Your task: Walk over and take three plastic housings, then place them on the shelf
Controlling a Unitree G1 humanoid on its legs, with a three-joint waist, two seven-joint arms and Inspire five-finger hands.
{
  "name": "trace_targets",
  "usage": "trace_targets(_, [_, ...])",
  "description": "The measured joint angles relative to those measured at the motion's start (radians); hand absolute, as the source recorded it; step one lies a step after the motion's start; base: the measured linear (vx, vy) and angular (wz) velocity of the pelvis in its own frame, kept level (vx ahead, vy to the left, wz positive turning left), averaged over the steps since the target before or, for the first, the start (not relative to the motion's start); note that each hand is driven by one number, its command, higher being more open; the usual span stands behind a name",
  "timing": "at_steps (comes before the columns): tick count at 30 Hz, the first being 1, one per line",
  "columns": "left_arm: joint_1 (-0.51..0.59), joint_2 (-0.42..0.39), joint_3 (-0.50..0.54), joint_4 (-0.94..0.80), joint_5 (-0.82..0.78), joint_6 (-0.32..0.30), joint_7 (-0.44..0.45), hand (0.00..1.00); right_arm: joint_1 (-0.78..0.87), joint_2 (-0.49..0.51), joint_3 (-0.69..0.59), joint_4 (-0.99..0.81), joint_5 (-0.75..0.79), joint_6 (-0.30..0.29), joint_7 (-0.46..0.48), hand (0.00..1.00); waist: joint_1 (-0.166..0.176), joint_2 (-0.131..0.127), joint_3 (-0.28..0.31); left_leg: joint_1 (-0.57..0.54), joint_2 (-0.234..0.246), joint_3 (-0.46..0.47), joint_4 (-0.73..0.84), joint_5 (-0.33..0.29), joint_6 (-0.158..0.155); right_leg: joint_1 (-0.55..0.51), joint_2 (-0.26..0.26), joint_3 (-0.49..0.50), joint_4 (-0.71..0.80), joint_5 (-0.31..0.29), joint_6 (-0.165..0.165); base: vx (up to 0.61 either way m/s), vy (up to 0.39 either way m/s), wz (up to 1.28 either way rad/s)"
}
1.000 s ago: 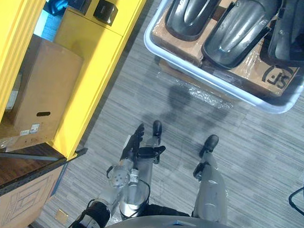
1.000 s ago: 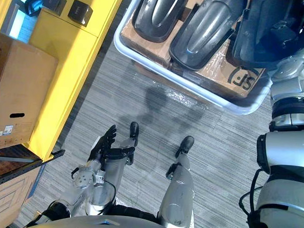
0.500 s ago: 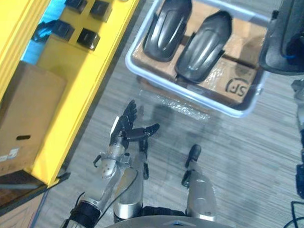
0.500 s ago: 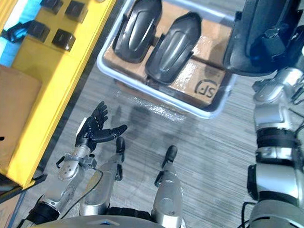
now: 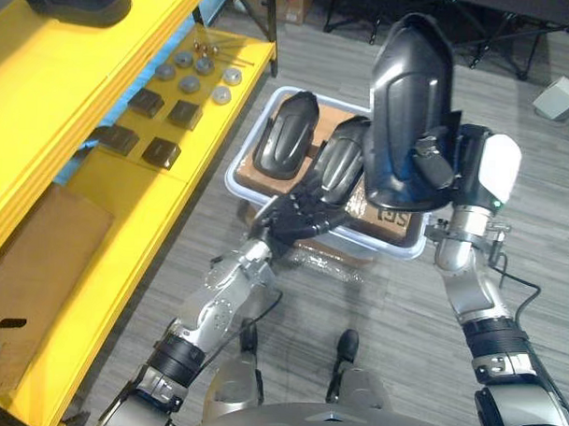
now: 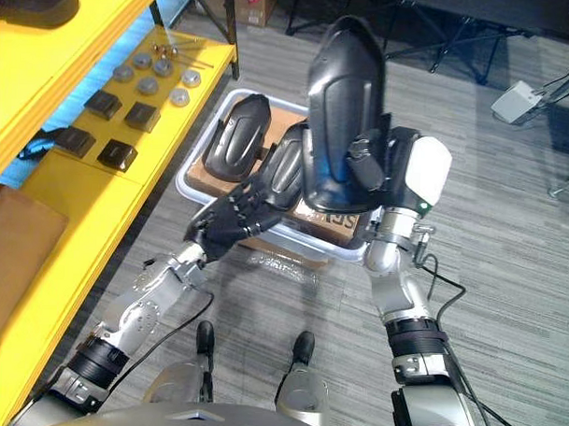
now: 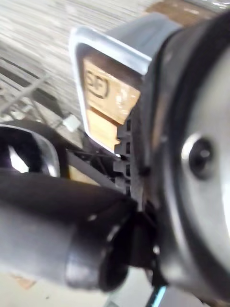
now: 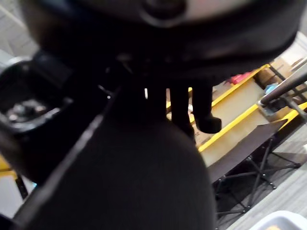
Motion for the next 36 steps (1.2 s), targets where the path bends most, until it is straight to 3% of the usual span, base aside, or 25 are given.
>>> trace_targets(7, [-0.004, -0.027, -0.022, 0.023, -0.181, 0.038, -0.043, 1.0, 0.032, 0.018, 0.049, 0.001, 0.0, -0.049, 0.044, 0.0, -0.003, -0.008, -0.078, 0.036, 0.004, 0.024, 0.0, -0.004, -0.003, 0.023, 0.003, 0.017, -0.001, 0.001, 0.0, -0.02, -0.001, -0.1])
trace_targets(13, [-0.004, -0.017, -0.021, 0.05, -0.194, 0.038, -0.045, 1.0, 0.042, 0.035, 0.076, 0.008, 0.002, -0.076, 0.063, 0.0, -0.001, -0.027, -0.113, 0.045, 0.004, 0.026, 0.0, -0.007, 0.005, 0.033, -0.001, 0.016, -0.004, 0.003, 0.002, -0.02, -0.004, 0.01])
trace_targets(18, [-0.004, -0.016, -0.022, 0.06, -0.137, 0.03, 0.024, 1.0, 0.092, 0.049, 0.135, 0.008, 0.013, -0.129, 0.116, 0.0, -0.001, -0.05, -0.147, 0.057, 0.002, 0.027, 0.0, -0.005, 0.0, 0.05, -0.002, 0.017, -0.021, 0.014, 0.003, 0.0, 0.0, 0.0])
trace_targets(23, [0.0, -0.017, -0.011, 0.06, -0.054, 0.024, 0.109, 1.0, 0.134, 0.086, 0.164, 0.008, 0.023, -0.145, 0.144, 0.0, 0.0, -0.052, -0.151, 0.058, 0.001, 0.028, 0.0, -0.01, 0.005, 0.051, -0.002, 0.018, -0.022, 0.014, 0.003, 0.0, 0.0, 0.0])
trace_targets(24, [0.002, -0.019, -0.011, 0.061, -0.033, 0.01, 0.129, 0.0, 0.145, 0.096, 0.165, 0.008, 0.023, -0.155, 0.152, 0.0, 0.0, -0.053, -0.152, 0.058, 0.002, 0.028, 0.0, -0.01, 0.005, 0.051, -0.002, 0.018, -0.022, 0.014, 0.003, 0.0, 0.0, 0.0])
trace_targets(32, [0.002, -0.042, -0.006, 0.066, -0.044, -0.085, 0.214, 0.0, 0.181, 0.151, 0.177, 0.007, 0.06, -0.16, 0.152, 0.0, -0.002, -0.068, -0.161, 0.061, 0.001, 0.032, 0.0, -0.006, -0.001, 0.05, -0.002, 0.022, -0.022, 0.014, 0.003, 0.0, 0.0, 0.0])
trace_targets(36, [0.002, -0.067, 0.006, 0.109, -0.042, -0.099, 0.232, 0.0, 0.189, 0.151, 0.198, -0.004, 0.058, -0.168, 0.141, 0.0, -0.002, -0.071, -0.163, 0.062, 0.002, 0.033, 0.0, -0.006, -0.001, 0.05, -0.002, 0.022, -0.022, 0.014, 0.003, 0.0, 0.0, 0.0])
